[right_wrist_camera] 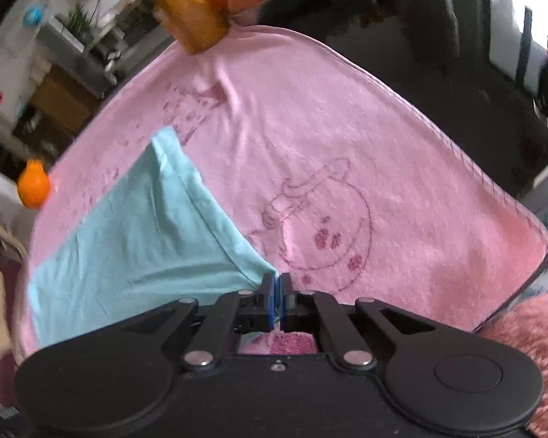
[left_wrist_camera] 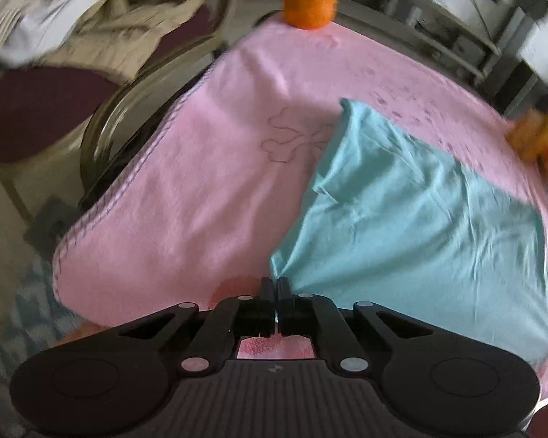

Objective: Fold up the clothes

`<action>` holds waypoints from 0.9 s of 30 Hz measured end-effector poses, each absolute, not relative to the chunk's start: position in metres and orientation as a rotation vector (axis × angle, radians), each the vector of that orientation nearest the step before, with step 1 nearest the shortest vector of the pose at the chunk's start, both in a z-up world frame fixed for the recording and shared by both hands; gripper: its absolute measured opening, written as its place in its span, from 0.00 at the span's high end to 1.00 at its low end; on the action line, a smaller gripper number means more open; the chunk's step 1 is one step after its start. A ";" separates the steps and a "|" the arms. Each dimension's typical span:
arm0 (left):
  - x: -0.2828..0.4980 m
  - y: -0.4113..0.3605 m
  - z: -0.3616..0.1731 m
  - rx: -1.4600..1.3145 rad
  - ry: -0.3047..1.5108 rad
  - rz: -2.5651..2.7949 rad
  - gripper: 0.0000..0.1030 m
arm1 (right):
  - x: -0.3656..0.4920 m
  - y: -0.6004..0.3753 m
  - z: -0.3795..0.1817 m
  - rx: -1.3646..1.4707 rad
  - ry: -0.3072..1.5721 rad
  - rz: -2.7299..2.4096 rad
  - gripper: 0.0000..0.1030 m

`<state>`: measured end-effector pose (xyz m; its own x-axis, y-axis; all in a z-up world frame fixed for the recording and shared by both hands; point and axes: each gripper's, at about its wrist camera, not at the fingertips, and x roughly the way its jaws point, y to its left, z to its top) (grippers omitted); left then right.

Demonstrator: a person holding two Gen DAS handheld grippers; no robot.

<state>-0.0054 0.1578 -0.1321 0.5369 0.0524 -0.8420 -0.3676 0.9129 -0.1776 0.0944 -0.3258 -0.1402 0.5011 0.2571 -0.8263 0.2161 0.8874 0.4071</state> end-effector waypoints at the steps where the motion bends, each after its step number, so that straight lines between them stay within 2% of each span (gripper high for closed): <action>1: -0.006 0.157 -0.130 -0.331 0.982 0.247 0.92 | 0.094 -0.322 -0.137 0.467 1.060 0.025 0.97; 5: -0.012 0.171 -0.112 -0.343 0.943 0.229 0.89 | 0.092 -0.321 -0.117 0.466 1.037 0.040 0.90; 8: -0.007 0.183 -0.091 -0.386 0.888 0.211 0.78 | 0.095 -0.318 -0.086 0.508 0.981 0.117 0.84; 11: 0.010 0.189 -0.070 -0.434 0.829 0.178 0.73 | 0.104 -0.308 -0.057 0.530 0.919 0.200 0.75; 18: 0.073 0.197 -0.061 -0.477 0.817 0.129 0.66 | 0.159 -0.289 -0.038 0.617 0.843 0.281 0.69; 20: 0.093 0.204 -0.073 -0.539 0.860 0.126 0.66 | 0.180 -0.289 -0.049 0.649 0.853 0.272 0.56; 24: 0.122 0.211 -0.097 -0.615 0.918 0.137 0.66 | 0.220 -0.292 -0.089 0.736 0.933 0.203 0.56; 27: 0.140 0.203 -0.107 -0.568 0.948 0.143 0.66 | 0.242 -0.281 -0.106 0.613 0.957 0.166 0.64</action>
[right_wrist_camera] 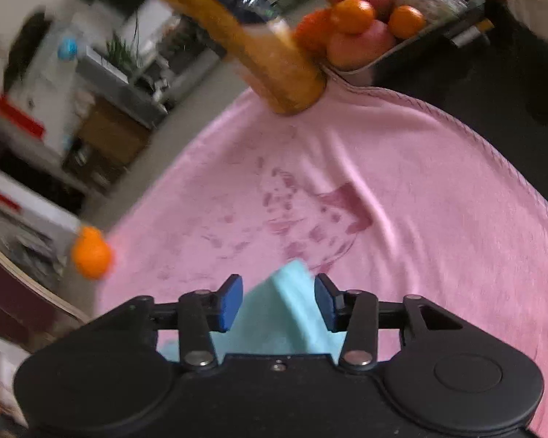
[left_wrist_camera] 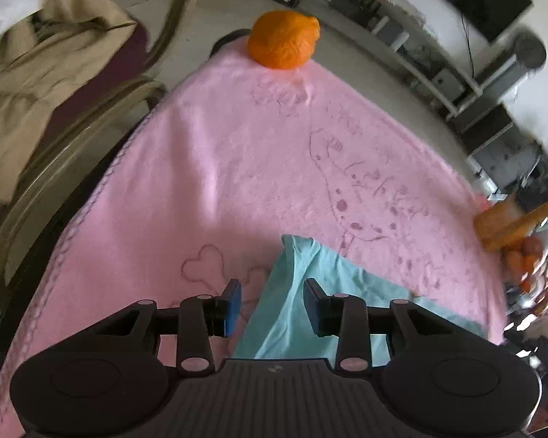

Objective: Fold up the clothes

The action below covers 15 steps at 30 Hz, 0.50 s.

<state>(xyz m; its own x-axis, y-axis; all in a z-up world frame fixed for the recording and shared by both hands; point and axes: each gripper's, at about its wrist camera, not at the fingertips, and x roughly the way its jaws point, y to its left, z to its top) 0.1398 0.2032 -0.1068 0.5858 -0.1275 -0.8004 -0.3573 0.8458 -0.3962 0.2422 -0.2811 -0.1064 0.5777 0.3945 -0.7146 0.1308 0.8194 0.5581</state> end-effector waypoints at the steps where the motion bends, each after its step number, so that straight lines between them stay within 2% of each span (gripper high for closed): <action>1: 0.147 0.197 -0.109 -0.516 0.961 0.138 0.65 | 0.247 -0.274 -0.109 0.549 0.958 0.164 0.66; 5: 0.168 0.175 -0.115 -0.331 0.986 0.138 0.61 | 0.259 -0.236 -0.111 0.317 0.944 0.209 0.66; 9: 0.180 0.170 -0.118 -0.270 0.974 0.121 0.65 | 0.263 -0.208 -0.112 0.134 0.940 0.239 0.69; 12: 0.187 0.163 -0.120 -0.215 0.967 0.102 0.95 | 0.267 -0.193 -0.117 0.003 0.948 0.243 0.80; 14: 0.187 0.157 -0.121 -0.175 0.959 0.108 0.99 | 0.270 -0.189 -0.121 -0.053 0.960 0.214 0.95; 15: 0.185 0.157 -0.120 -0.173 0.944 0.126 0.99 | 0.272 -0.192 -0.123 -0.039 0.972 0.200 0.95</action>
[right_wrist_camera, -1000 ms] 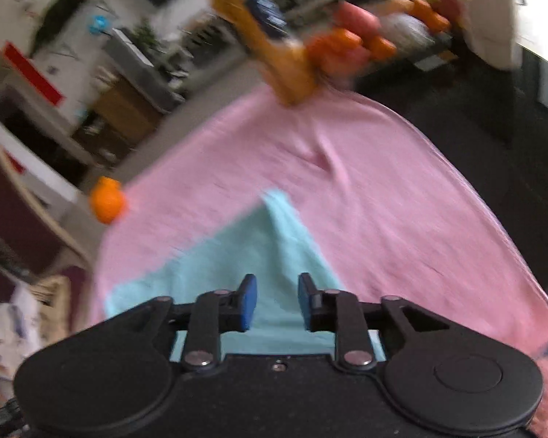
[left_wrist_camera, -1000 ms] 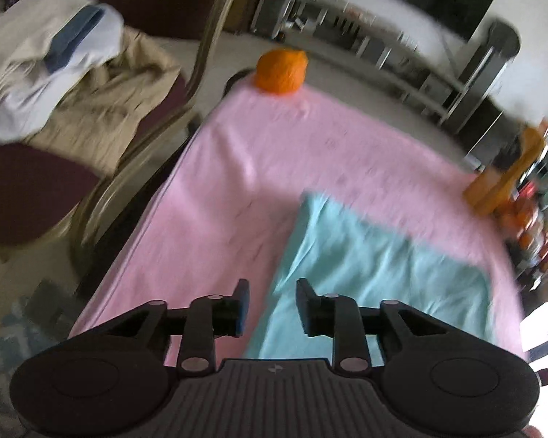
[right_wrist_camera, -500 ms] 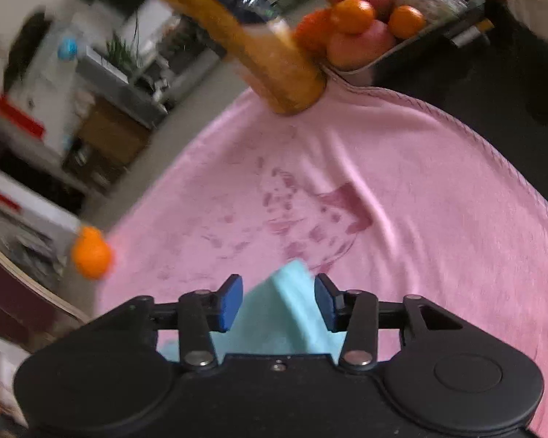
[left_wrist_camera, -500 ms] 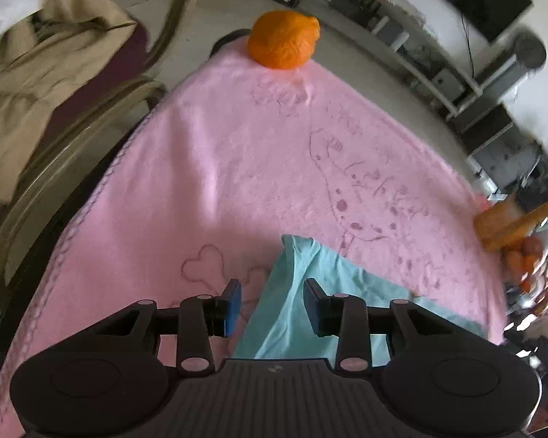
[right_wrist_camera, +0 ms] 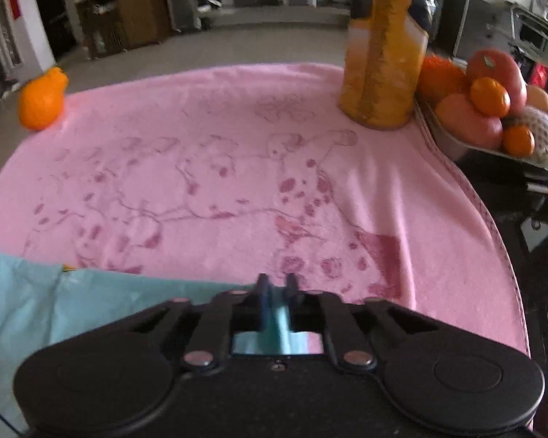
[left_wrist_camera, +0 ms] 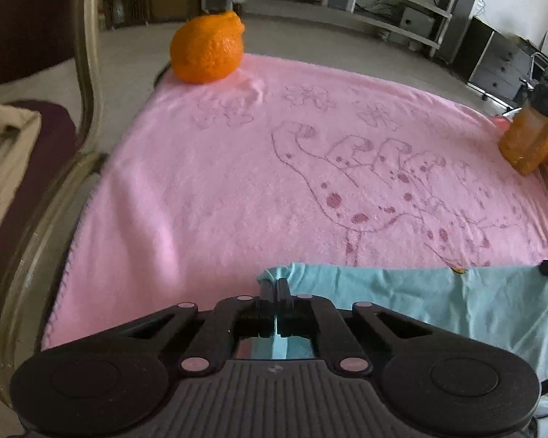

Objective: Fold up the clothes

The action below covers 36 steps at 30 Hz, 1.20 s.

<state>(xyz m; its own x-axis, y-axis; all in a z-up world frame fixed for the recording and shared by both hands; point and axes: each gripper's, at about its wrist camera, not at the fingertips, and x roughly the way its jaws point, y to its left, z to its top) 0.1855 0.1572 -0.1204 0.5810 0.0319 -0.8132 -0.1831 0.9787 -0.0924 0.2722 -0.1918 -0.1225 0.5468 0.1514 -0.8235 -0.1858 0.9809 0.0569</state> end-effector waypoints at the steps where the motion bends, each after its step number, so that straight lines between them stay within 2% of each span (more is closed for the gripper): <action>1: 0.184 0.158 -0.120 -0.173 0.928 0.145 0.99 | 0.274 -0.197 -0.123 -0.004 0.977 0.188 0.96; 5: 0.174 0.173 -0.121 -0.261 0.898 0.203 0.99 | 0.278 -0.253 -0.124 0.403 0.973 0.109 0.97; 8: 0.174 0.177 -0.126 -0.307 0.909 0.211 0.98 | 0.277 -0.303 -0.147 0.741 1.002 0.042 0.97; 11: 0.174 0.180 -0.125 -0.308 0.915 0.233 0.95 | 0.269 -0.322 -0.164 0.897 1.004 0.040 0.96; 13: 0.171 0.186 -0.123 -0.325 0.914 0.241 0.95 | 0.260 -0.331 -0.163 0.959 0.961 -0.018 0.91; 15: 0.167 0.188 -0.118 -0.325 0.902 0.236 0.89 | 0.255 -0.340 -0.162 1.000 0.936 -0.030 0.87; 17: 0.164 0.190 -0.115 -0.335 0.891 0.214 0.67 | 0.254 -0.339 -0.158 0.965 0.950 0.010 0.83; 20: 0.168 0.191 -0.116 -0.373 0.905 0.180 0.64 | 0.255 -0.331 -0.154 0.931 0.971 0.111 0.66; 24: 0.175 0.195 -0.121 -0.448 0.926 0.159 0.64 | 0.256 -0.318 -0.154 0.910 0.974 0.134 0.63; 27: 0.183 0.196 -0.127 -0.471 0.937 0.149 0.67 | 0.257 -0.314 -0.157 0.903 0.990 0.143 0.62; 28: 0.186 0.196 -0.128 -0.477 0.937 0.150 0.73 | 0.259 -0.314 -0.158 0.898 0.994 0.142 0.62; 29: 0.187 0.193 -0.128 -0.461 0.926 0.155 0.85 | 0.260 -0.313 -0.160 0.892 0.994 0.142 0.62; 31: 0.189 0.187 -0.126 -0.426 0.904 0.166 0.97 | 0.267 -0.309 -0.162 0.879 0.988 0.140 0.64; 33: 0.191 0.181 -0.124 -0.391 0.881 0.178 1.00 | 0.271 -0.305 -0.161 0.851 0.987 0.136 0.77; 34: 0.192 0.178 -0.124 -0.373 0.869 0.183 1.00 | 0.273 -0.304 -0.161 0.834 0.988 0.132 0.90; 35: 0.191 0.176 -0.122 -0.350 0.857 0.198 1.00 | 0.274 -0.301 -0.159 0.804 0.982 0.125 0.95; 36: 0.190 0.176 -0.124 -0.332 0.853 0.223 1.00 | 0.275 -0.297 -0.156 0.751 0.964 0.108 0.95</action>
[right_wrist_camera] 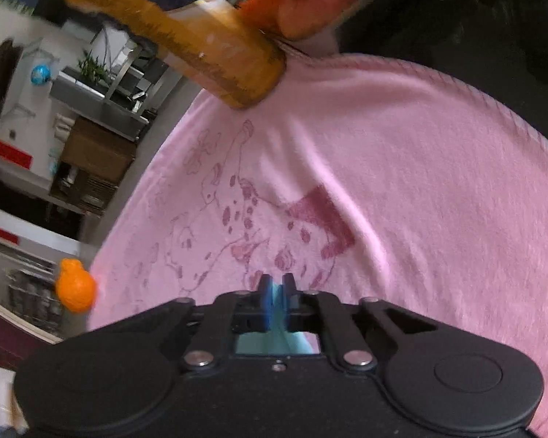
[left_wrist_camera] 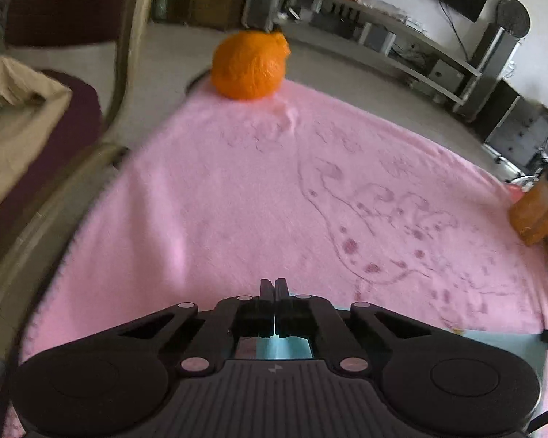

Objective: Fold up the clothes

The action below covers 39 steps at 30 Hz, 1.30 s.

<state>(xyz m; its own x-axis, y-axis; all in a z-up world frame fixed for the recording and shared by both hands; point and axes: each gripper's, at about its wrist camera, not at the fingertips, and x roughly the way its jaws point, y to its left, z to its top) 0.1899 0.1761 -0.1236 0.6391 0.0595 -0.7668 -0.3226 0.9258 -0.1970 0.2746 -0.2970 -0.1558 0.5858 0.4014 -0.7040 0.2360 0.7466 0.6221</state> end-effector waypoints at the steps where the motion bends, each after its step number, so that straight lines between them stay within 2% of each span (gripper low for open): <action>1: 0.189 0.176 -0.125 -0.314 0.850 0.247 1.00 | 0.274 -0.293 -0.153 0.703 0.947 0.092 0.96; 7: 0.191 0.183 -0.136 -0.286 0.885 0.314 0.99 | 0.269 -0.287 -0.152 0.593 0.920 0.023 0.96; 9: 0.189 0.185 -0.130 -0.271 0.891 0.343 0.96 | 0.269 -0.287 -0.146 0.589 0.928 0.029 0.92; 10: 0.183 0.189 -0.123 -0.282 0.879 0.341 0.87 | 0.268 -0.287 -0.142 0.589 0.929 0.038 0.89; 11: 0.177 0.193 -0.115 -0.294 0.866 0.338 0.84 | 0.265 -0.289 -0.133 0.593 0.913 0.051 0.87; 13: 0.157 0.195 -0.098 -0.262 0.833 0.332 0.83 | 0.255 -0.292 -0.117 0.606 0.902 0.087 0.80; 18: 0.098 0.187 -0.071 -0.141 0.819 0.290 0.81 | 0.206 -0.303 -0.074 0.615 0.906 0.178 0.75; 19: 0.084 0.185 -0.068 -0.132 0.823 0.270 0.77 | 0.194 -0.307 -0.066 0.622 0.911 0.190 0.72; 22: 0.058 0.177 -0.075 -0.138 0.853 0.214 0.77 | 0.165 -0.311 -0.059 0.624 0.928 0.218 0.65; 24: 0.046 0.164 -0.085 -0.142 0.883 0.170 0.77 | 0.152 -0.307 -0.066 0.627 0.952 0.236 0.64; 25: 0.050 0.156 -0.089 -0.142 0.878 0.160 0.79 | 0.149 -0.303 -0.074 0.632 0.970 0.244 0.66; 26: 0.054 0.148 -0.094 -0.142 0.872 0.151 0.83 | 0.145 -0.298 -0.081 0.636 0.989 0.252 0.71; 28: 0.063 0.132 -0.103 -0.142 0.859 0.133 0.83 | 0.150 -0.283 -0.102 0.697 1.026 0.312 0.81; 31: 0.080 0.125 -0.119 -0.196 0.857 0.150 0.82 | 0.165 -0.264 -0.138 0.862 1.070 0.408 0.80; 34: 0.087 0.144 -0.136 -0.292 0.874 0.252 0.87 | 0.178 -0.262 -0.174 0.986 1.082 0.367 0.80; 35: 0.087 0.153 -0.142 -0.327 0.881 0.298 0.87 | 0.179 -0.268 -0.186 1.011 1.089 0.316 0.92; 36: 0.084 0.156 -0.142 -0.293 0.888 0.317 0.87 | 0.176 -0.279 -0.197 1.086 1.077 0.287 0.96; 37: 0.080 0.159 -0.143 -0.255 0.894 0.333 0.88 | 0.172 -0.292 -0.205 1.158 1.062 0.263 1.00; 39: 0.073 0.164 -0.143 -0.177 0.906 0.366 0.86 | 0.163 -0.317 -0.206 1.194 1.015 0.215 1.00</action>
<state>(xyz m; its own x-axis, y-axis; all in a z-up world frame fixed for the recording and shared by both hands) 0.0731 0.1635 -0.1429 0.5609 0.2350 -0.7938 -0.3827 0.9239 0.0030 0.1627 -0.3165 -0.2061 0.5652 0.6254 -0.5379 0.3534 0.4056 0.8429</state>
